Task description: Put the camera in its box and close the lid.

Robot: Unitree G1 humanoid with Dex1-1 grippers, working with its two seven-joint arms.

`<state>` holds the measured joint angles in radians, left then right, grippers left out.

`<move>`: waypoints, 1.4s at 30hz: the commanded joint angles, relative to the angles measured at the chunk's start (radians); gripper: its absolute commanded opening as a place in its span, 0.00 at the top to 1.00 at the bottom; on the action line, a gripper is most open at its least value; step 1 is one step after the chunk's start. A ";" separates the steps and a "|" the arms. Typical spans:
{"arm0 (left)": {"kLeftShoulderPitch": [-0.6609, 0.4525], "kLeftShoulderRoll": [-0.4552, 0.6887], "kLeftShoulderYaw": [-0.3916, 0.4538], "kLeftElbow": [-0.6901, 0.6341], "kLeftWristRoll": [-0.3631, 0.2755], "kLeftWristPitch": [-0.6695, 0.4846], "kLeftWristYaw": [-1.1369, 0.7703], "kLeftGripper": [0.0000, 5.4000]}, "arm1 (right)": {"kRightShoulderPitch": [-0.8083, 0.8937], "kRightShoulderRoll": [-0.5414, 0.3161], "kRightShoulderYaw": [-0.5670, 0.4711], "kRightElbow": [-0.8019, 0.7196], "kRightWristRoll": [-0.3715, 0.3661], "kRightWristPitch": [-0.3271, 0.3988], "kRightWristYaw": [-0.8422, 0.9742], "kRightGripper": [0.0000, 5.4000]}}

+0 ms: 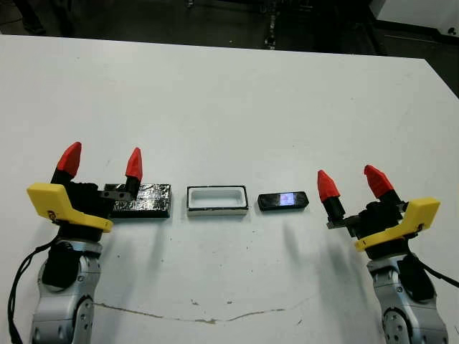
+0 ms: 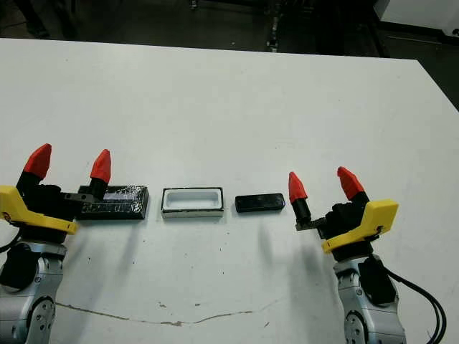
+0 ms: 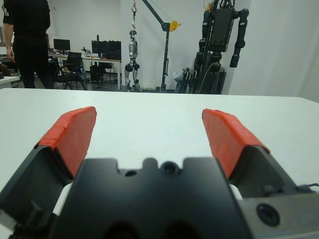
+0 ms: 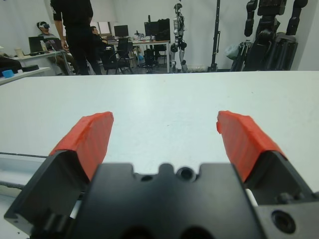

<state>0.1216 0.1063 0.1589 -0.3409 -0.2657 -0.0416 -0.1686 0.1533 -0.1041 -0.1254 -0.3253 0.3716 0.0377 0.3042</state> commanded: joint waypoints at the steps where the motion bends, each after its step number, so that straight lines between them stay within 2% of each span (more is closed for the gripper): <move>1: 0.015 -0.001 -0.003 0.004 0.004 0.006 0.002 0.00 | 0.007 -0.005 -0.002 0.008 -0.002 -0.012 0.003 0.00; 5: 0.017 -0.005 -0.006 -0.003 -0.005 0.018 0.004 0.00 | -0.003 -0.021 -0.011 0.014 0.023 -0.002 0.030 0.00; 8: 0.015 -0.003 -0.006 -0.003 -0.012 0.022 0.001 0.00 | -0.043 -0.078 -0.033 0.019 0.032 -0.003 0.080 0.00; 11: 0.013 -0.001 -0.006 -0.001 -0.002 0.021 0.004 0.00 | -0.143 -0.228 -0.076 0.046 0.064 0.034 0.206 0.00; 15: 0.012 -0.004 -0.007 0.001 -0.001 0.018 0.004 0.00 | -0.338 -0.428 -0.093 0.175 0.115 0.109 0.412 0.00; 17: 0.012 -0.006 -0.008 -0.002 -0.003 0.026 0.008 0.00 | -0.444 -0.504 -0.068 0.261 0.107 0.117 0.522 0.00; 20: 0.011 -0.009 -0.010 0.000 -0.001 0.023 0.009 0.00 | -0.605 -0.566 0.000 0.391 0.090 0.103 0.705 0.00; 23: 0.011 -0.009 -0.011 0.000 -0.002 0.023 0.009 0.00 | -0.719 -0.597 0.077 0.461 0.039 0.093 0.818 0.00; 26: 0.012 -0.009 -0.009 -0.001 -0.006 0.023 0.007 0.00 | -0.812 -0.594 0.149 0.547 -0.020 0.022 0.934 0.00; 31: 0.013 -0.012 -0.011 -0.005 0.009 0.025 0.020 0.00 | -0.931 -0.575 0.263 0.660 -0.073 0.055 1.099 0.00; 38: 0.012 -0.008 -0.014 0.000 0.011 0.019 0.016 0.00 | -0.972 -0.526 0.361 0.773 -0.151 -0.044 1.231 0.00; 42: 0.013 -0.009 -0.013 -0.005 0.008 0.027 0.018 0.00 | -0.987 -0.491 0.397 0.821 -0.171 -0.020 1.278 0.00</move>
<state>0.1229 0.0945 0.1454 -0.3442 -0.2630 -0.0246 -0.1537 -0.8167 -0.6021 0.2574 0.4808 0.2177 0.0088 1.5640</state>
